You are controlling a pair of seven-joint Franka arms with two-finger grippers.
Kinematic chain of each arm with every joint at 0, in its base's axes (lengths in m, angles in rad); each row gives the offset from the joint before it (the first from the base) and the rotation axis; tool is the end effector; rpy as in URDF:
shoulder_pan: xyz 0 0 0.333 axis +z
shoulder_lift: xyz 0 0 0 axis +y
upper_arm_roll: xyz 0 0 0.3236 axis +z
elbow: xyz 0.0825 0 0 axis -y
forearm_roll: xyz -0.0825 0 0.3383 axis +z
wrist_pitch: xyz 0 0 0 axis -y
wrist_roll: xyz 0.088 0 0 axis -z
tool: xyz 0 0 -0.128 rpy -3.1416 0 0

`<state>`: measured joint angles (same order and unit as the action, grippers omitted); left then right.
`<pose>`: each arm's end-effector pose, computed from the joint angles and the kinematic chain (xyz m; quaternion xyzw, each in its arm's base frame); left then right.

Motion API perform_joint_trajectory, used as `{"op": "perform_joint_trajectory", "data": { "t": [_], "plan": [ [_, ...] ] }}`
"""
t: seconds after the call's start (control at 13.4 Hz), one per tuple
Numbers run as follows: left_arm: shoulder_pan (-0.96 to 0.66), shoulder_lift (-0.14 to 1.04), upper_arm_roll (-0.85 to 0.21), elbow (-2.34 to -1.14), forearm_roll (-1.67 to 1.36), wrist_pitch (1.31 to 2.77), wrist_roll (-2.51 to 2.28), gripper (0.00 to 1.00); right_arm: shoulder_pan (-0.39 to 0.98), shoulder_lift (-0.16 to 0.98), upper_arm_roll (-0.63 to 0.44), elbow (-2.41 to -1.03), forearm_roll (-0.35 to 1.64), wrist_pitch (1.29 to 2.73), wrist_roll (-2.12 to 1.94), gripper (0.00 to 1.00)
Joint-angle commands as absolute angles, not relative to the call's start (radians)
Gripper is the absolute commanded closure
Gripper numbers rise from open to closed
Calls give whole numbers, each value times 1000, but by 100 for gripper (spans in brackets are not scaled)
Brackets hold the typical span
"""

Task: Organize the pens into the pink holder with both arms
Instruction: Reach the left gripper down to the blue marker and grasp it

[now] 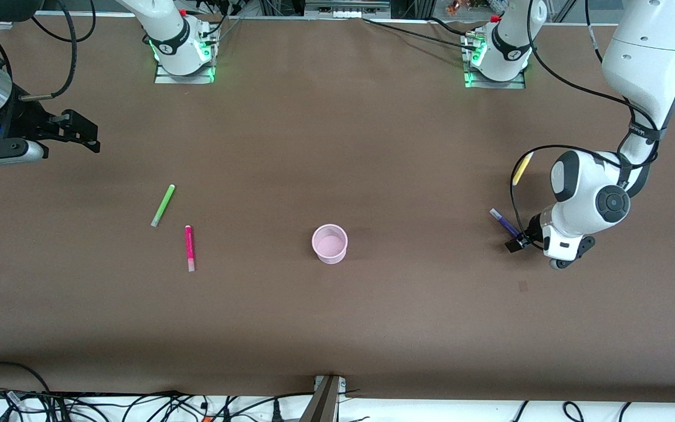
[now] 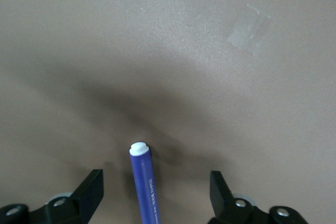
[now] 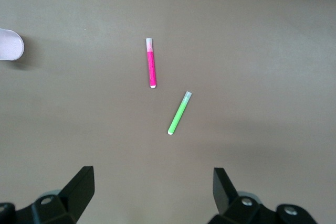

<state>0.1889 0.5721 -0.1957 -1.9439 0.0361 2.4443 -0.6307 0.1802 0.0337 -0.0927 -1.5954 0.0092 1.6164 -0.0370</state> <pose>0.5894 0.0011 0.2063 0.9506 0.3060 -0.0417 0.0305 0.5201 0.0476 0.5873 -0.9981 -0.0620 0.0064 0.0029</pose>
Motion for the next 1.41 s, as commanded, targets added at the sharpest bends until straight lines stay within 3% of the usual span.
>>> {"op": "perform_joint_trajectory", "data": {
  "t": [0.0, 0.3, 0.67, 0.97, 1.04, 1.34],
  "plan": [
    [187, 555, -196, -1962, 38, 2445, -644, 18, 181, 34, -95, -1586, 11, 1608, -35, 0],
    [179, 540, -195, -1996, 38, 2453, -652, 24, 181, 34, -95, -1586, 11, 1606, -35, 0],
    [179, 543, -195, -1994, 61, 2453, -655, 56, 181, 35, -97, -1585, 11, 1614, -35, 0],
    [179, 540, -195, -1991, 63, 2451, -653, 96, 179, 35, -95, -1585, 9, 1614, -35, 0],
    [178, 534, -196, -1987, 63, 2447, -653, 100, 179, 35, -98, -1586, 9, 1611, -37, 0],
    [140, 462, -218, -1921, 61, 2357, -673, 100, 179, 35, -100, -1586, 9, 1608, -37, 0]
  ]
}}
